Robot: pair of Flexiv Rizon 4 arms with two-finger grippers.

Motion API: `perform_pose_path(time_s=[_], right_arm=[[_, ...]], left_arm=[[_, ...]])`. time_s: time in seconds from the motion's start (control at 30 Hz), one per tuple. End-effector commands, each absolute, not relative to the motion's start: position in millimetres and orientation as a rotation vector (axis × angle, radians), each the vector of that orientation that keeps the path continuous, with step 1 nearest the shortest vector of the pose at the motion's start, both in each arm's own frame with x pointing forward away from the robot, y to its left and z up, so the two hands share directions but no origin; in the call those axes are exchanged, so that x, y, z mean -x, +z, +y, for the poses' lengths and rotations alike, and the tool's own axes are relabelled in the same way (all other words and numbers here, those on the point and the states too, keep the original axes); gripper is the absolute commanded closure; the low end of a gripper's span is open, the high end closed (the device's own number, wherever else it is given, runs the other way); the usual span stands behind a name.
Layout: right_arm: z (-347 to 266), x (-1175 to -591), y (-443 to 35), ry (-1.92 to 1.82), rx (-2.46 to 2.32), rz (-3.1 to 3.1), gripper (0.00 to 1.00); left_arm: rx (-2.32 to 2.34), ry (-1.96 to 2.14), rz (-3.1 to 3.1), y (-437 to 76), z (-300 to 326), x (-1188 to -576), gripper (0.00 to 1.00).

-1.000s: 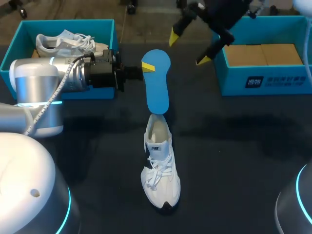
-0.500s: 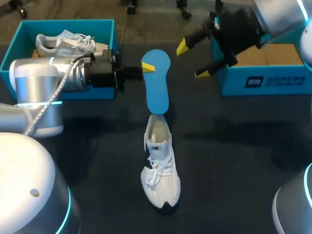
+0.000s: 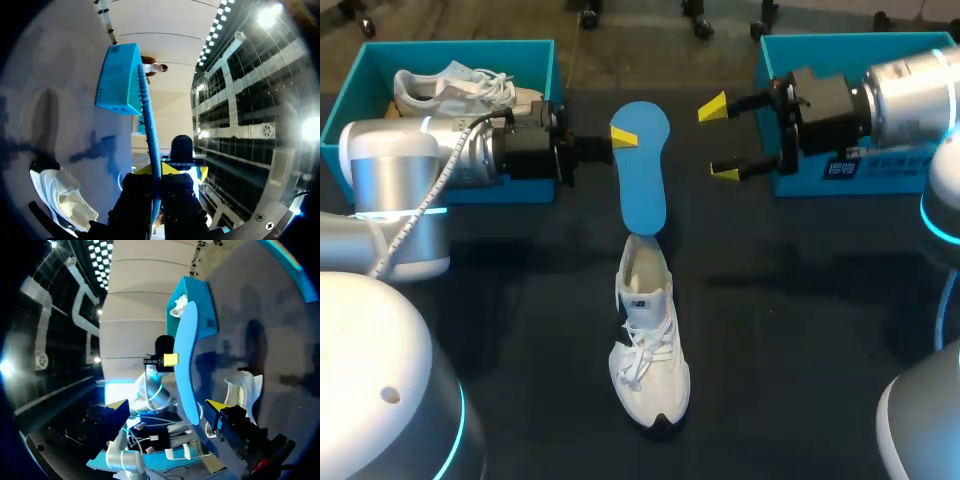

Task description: Take the shoe out of the shoebox, open the shoe tongue, remove and reinsert the insole, then place the shoe into the shoebox

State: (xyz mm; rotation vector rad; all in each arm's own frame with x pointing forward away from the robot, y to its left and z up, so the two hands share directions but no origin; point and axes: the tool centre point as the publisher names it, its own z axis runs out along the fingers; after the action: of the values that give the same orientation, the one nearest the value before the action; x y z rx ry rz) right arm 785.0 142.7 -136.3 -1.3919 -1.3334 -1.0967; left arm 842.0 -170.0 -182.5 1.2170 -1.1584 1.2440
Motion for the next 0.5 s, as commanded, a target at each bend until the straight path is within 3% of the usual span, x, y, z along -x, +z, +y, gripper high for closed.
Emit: perform_pose_path(time_s=[0.03, 0.5], right_arm=[[146, -780, -142, -1.189, 1.278, -1.208, 0.0], [148, -785, -147, -1.164, 1.246, -1.21, 0.0]], left_arm=[[-1.074, 1.371, -1.263, -181, -162, -846, 1.0], [-0.257, 1.921, -1.939, -151, -148, -857, 1.0]])
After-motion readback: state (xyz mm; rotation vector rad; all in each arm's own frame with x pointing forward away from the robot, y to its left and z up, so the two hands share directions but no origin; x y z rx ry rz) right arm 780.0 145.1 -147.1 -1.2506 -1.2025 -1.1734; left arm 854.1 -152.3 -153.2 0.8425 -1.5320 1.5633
